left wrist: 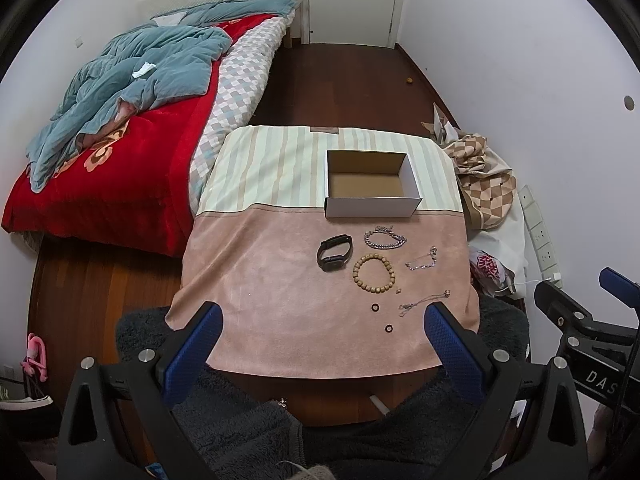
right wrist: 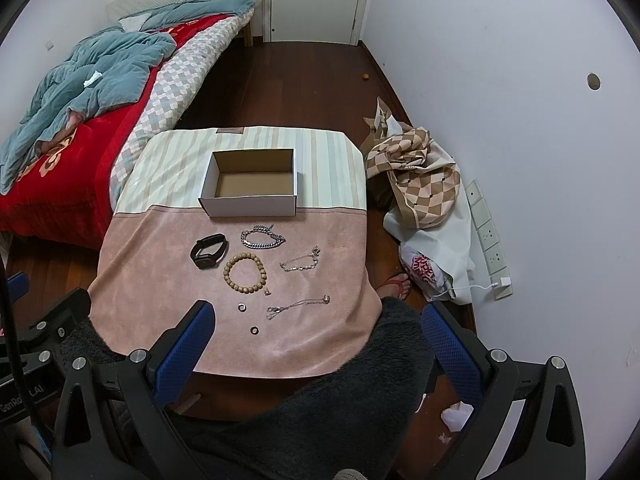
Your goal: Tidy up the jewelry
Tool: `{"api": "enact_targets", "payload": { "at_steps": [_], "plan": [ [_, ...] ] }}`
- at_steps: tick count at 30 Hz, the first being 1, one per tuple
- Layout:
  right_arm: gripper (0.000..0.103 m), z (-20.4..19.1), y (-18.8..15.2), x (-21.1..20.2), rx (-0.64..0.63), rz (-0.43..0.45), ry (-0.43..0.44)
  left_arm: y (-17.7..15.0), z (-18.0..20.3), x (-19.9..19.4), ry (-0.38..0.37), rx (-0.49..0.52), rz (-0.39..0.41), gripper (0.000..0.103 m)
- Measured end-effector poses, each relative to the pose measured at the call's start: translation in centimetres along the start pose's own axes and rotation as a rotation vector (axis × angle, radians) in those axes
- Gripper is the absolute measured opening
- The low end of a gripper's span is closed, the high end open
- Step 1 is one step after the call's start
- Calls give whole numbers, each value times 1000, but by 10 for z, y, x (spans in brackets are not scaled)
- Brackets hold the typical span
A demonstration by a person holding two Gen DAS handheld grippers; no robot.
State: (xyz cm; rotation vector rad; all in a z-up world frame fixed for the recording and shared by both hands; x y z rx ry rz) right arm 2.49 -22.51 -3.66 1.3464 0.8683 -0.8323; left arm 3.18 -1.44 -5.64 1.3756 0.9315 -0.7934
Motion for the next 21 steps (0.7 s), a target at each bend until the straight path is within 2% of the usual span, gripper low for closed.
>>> {"api": "enact_targets", "payload": {
  "at_steps": [14,18,21],
  "plan": [
    [103,5,0,-3,11,17,-1,4,2,-1,3,-1,23,103],
    [103,7,4,7,20,20,-14,20,-3,19,53,-2,61,103],
    [103,10,8,31,33,7,-21,30,-9,45,84,-6,63,103]
  ]
}}
Point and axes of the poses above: each gripper's, at about its wrist camera, not at the fingertips, and x roughly the way its jaws point, z to its right, y to its top, the point moved 8 cm from there along x, roughly the way its jaws point, and after that the axes turned 4 degrees about y, right-handed, at the moved point
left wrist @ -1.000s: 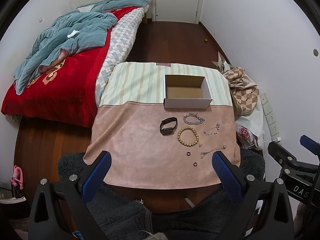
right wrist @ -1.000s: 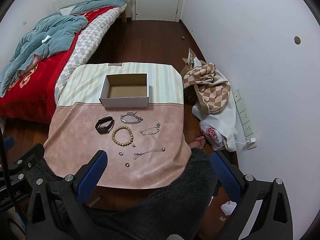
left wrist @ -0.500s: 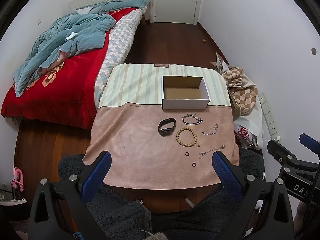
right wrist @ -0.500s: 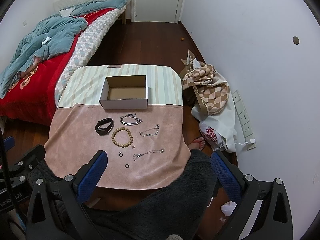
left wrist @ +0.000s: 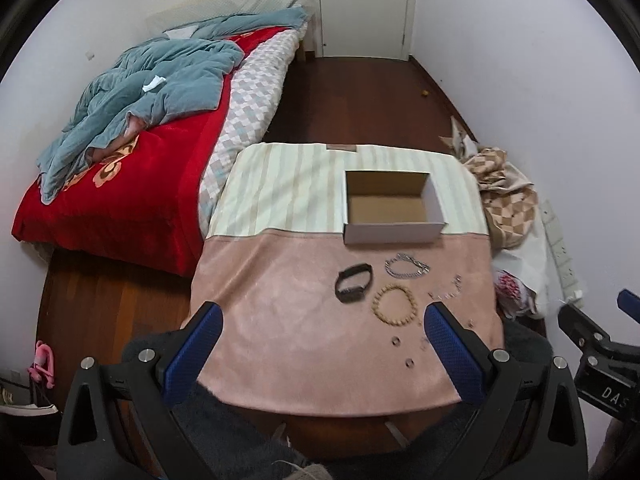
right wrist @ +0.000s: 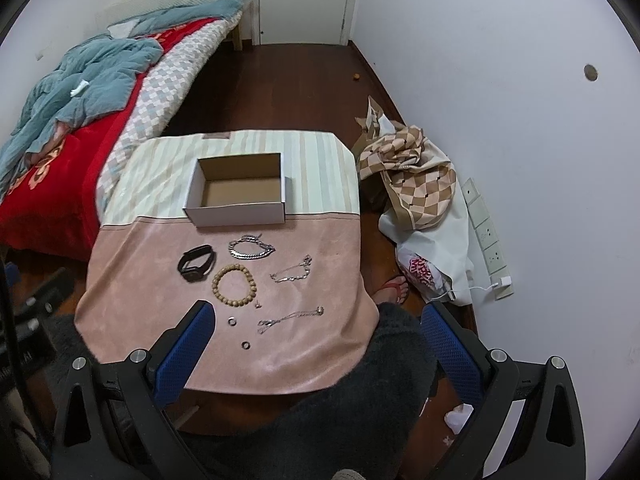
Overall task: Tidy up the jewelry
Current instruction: 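Grasp the black watch band with the left tool while the right tool grasps the wooden bead bracelet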
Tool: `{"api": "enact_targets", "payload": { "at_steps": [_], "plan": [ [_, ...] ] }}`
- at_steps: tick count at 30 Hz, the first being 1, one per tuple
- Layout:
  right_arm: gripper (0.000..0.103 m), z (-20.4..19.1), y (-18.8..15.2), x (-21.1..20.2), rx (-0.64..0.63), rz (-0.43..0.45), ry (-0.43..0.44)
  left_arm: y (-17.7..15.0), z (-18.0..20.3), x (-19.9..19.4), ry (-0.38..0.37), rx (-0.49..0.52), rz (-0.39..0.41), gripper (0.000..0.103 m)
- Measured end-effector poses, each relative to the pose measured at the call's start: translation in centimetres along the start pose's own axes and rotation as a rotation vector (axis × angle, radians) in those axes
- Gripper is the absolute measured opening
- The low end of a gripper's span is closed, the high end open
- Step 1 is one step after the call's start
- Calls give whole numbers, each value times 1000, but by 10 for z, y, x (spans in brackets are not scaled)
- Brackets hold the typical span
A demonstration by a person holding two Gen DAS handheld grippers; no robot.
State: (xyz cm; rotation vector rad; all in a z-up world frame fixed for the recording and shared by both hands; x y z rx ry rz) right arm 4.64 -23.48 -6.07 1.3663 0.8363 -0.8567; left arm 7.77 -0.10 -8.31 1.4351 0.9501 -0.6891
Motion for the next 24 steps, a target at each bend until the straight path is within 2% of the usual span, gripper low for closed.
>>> {"api": "enact_targets", "payload": {
  "at_steps": [4,10,17,21,22,24],
  "plan": [
    [103,-2,2,58,6,-46,-7,2,-5,48,55,6,-25,103],
    [101,-22,-11,165,-3,-160,25,-13,-13,132,133,15,-132,103],
    [78,-59,-37,269,-25,-283,85,-35,-25,200,168,6,-243,103],
    [66,-78,-45,301,-33,-321,119,-43,-25,221,161,6,-290,103],
    [60,-81,-47,305,-35,-331,131,-43,-25,225,154,7,-299,103],
    [53,-91,-46,308,-72,-304,129,-43,-24,230,150,13,-307,103]
  ]
}}
Point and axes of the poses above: each gripper's, at about its wrist camera, not at the fingertips, and x roughly the way its jaws point, z to its right, y to its top, the point moved 8 cm from there along x, roughly the way its jaws point, and after that the axes turned 4 degrees about y, right-handed, at the moved point
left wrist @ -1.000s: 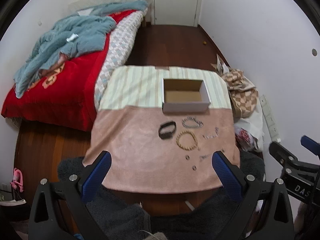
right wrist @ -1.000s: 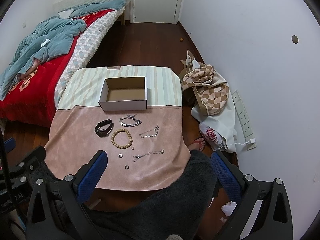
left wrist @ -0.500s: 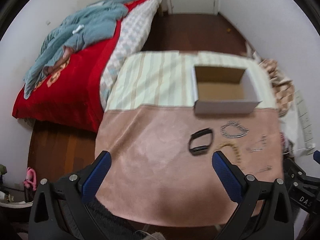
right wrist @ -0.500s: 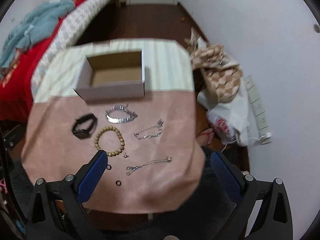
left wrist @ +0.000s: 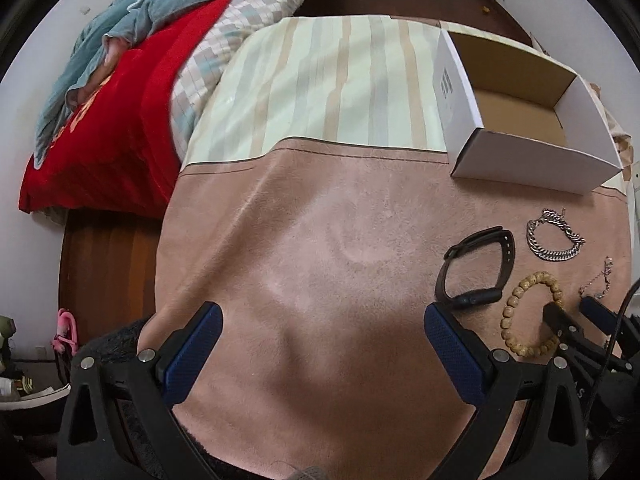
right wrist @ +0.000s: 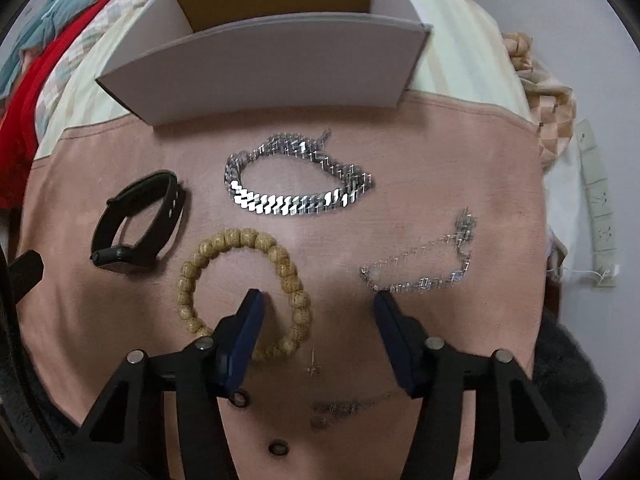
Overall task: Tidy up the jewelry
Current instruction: 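Grasp the black watch band with the left tool while the right tool grasps the wooden bead bracelet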
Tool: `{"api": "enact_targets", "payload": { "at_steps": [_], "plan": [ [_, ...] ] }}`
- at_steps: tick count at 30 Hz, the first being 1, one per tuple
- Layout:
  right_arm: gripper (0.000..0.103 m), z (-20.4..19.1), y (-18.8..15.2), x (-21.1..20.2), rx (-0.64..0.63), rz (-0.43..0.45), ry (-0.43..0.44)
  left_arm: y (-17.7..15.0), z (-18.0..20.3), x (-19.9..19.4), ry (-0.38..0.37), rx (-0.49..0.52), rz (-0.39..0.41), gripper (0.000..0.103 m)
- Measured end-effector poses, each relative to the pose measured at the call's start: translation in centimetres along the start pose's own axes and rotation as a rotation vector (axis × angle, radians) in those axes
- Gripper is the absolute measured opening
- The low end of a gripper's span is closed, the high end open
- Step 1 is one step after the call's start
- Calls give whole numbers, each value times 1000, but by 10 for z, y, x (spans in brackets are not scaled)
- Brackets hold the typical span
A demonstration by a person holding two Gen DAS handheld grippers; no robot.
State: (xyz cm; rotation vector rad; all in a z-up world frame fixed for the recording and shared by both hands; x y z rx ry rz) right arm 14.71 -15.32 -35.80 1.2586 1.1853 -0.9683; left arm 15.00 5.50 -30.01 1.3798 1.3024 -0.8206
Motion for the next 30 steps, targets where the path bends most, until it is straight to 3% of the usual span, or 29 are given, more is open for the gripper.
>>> {"api": "enact_targets", "payload": {
  "at_steps": [1,3,4,10,16,18,21,25,30],
  "plan": [
    [49,-4,2,0,-13,12,5,2,2,2,-9,3,-3,103],
    [30,-9,3,0,-29,29,7,6,7,4,-28,14,-7,103],
    [10,-12,4,1,-36,30,8,9,9,5,-35,22,-5,103],
    [9,-3,4,-6,15,29,45,27,31,14,-113,92,-17,102],
    [9,5,7,-19,27,45,29,28,67,26,-240,193,-82,100],
    [9,5,5,-22,28,42,28,26,75,29,-256,227,-91,89],
    [9,9,9,-19,31,37,35,22,85,34,-274,263,-112,56],
    [9,10,14,-20,35,32,45,20,89,29,-288,294,-80,11],
    [9,12,16,-24,47,41,65,15,81,18,-241,289,-20,6]
  ]
}}
Point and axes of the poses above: each gripper's, at about its wrist camera, not at the fingertips, and x roughly the way its jaws point, z to its right, y to its top, the point moved 8 cm from there along x, roughly the way its jaws point, and after that the axes turned 4 degrees about y, right-handed, at the moved point
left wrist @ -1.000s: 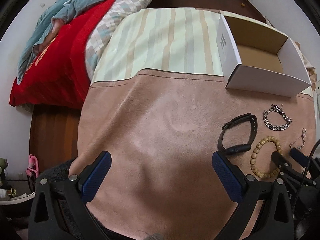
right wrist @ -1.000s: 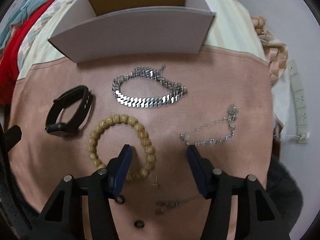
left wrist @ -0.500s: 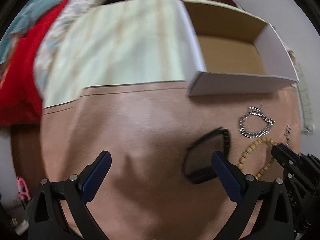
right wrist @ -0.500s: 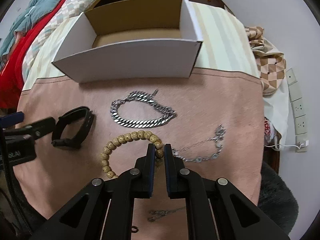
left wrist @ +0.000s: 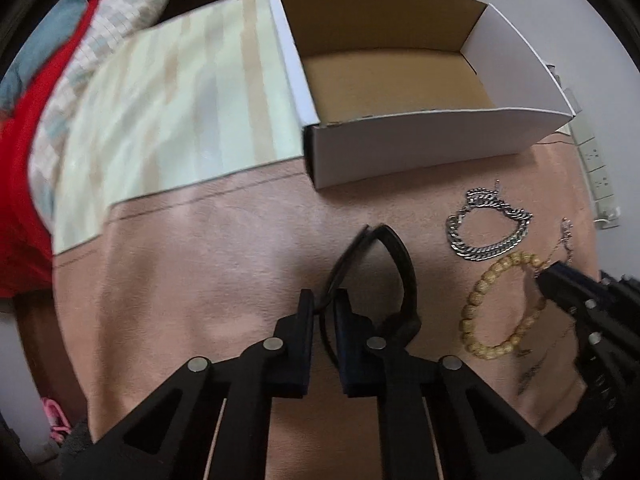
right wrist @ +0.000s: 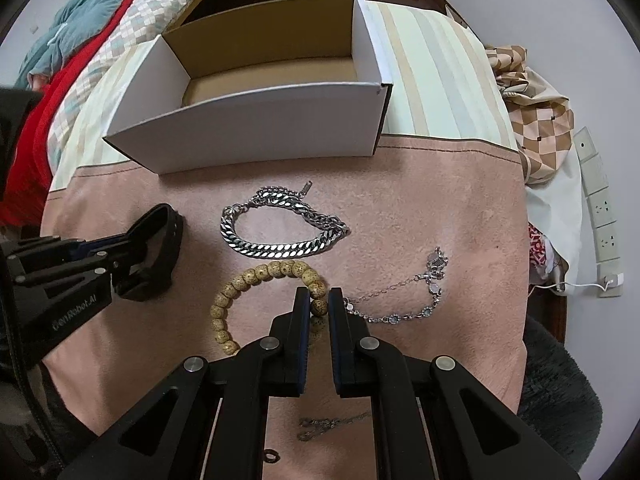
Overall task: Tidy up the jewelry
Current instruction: 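Grasp the black watch band with the left tool while the right tool grasps the wooden bead bracelet, then carry both items into the white box and open both tools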
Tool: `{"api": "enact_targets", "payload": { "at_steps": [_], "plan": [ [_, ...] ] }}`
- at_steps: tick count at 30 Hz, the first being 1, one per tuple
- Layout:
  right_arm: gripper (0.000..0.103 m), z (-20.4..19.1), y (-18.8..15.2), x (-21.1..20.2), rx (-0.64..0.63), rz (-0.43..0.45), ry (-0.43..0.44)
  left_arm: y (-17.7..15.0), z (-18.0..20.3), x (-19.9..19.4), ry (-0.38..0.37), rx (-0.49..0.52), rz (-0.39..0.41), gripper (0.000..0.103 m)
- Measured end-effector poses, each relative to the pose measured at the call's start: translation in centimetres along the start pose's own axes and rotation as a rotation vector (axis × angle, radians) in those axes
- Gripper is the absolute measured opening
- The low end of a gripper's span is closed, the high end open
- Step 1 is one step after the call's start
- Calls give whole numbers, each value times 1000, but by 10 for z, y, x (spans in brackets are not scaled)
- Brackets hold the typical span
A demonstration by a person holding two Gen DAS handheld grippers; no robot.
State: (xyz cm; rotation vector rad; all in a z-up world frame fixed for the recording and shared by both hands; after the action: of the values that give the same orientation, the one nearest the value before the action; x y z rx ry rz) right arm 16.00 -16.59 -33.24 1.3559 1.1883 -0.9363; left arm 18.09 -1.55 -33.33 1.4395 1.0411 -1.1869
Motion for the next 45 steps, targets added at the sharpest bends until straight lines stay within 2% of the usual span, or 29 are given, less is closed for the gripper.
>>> {"api": "enact_targets", "payload": {
  "at_steps": [6,12,17,21,28,32,35,38,45],
  "plan": [
    [9,-1,1,-5,-5,22,-6,-19,-9,-13,47,-36,34,6],
    [9,0,-3,-3,-5,30,-22,-37,-5,-20,57,-66,61,6],
    [9,0,-3,-12,6,46,-3,-33,0,-32,45,-78,92,6],
    [9,-8,2,-35,0,74,41,-24,14,-63,23,-82,143,6],
    [9,-27,31,-98,-45,169,114,19,6,-117,-46,-110,236,6],
    [9,-34,63,-139,-67,236,149,54,-5,-135,-91,-127,268,6],
    [9,-37,93,-157,-93,278,148,79,-9,-135,-102,-127,273,6],
    [9,-38,121,-155,-117,288,122,102,-11,-123,-106,-123,247,6],
    [9,-32,163,-98,-127,203,109,139,-12,-81,-124,-132,164,6]
  ]
}}
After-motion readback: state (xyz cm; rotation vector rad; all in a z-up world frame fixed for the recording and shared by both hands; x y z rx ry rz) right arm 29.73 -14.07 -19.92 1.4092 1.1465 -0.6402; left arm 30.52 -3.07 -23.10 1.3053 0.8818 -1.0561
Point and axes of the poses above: each gripper's, at about its wrist camera, not at the fingertips, and x roughly the way its jaws point, z to its right, y to its top, the point moved 8 cm from there along x, roughly the way its jaws point, and after that the axes turned 4 degrees about y, right-handed, at the moved point
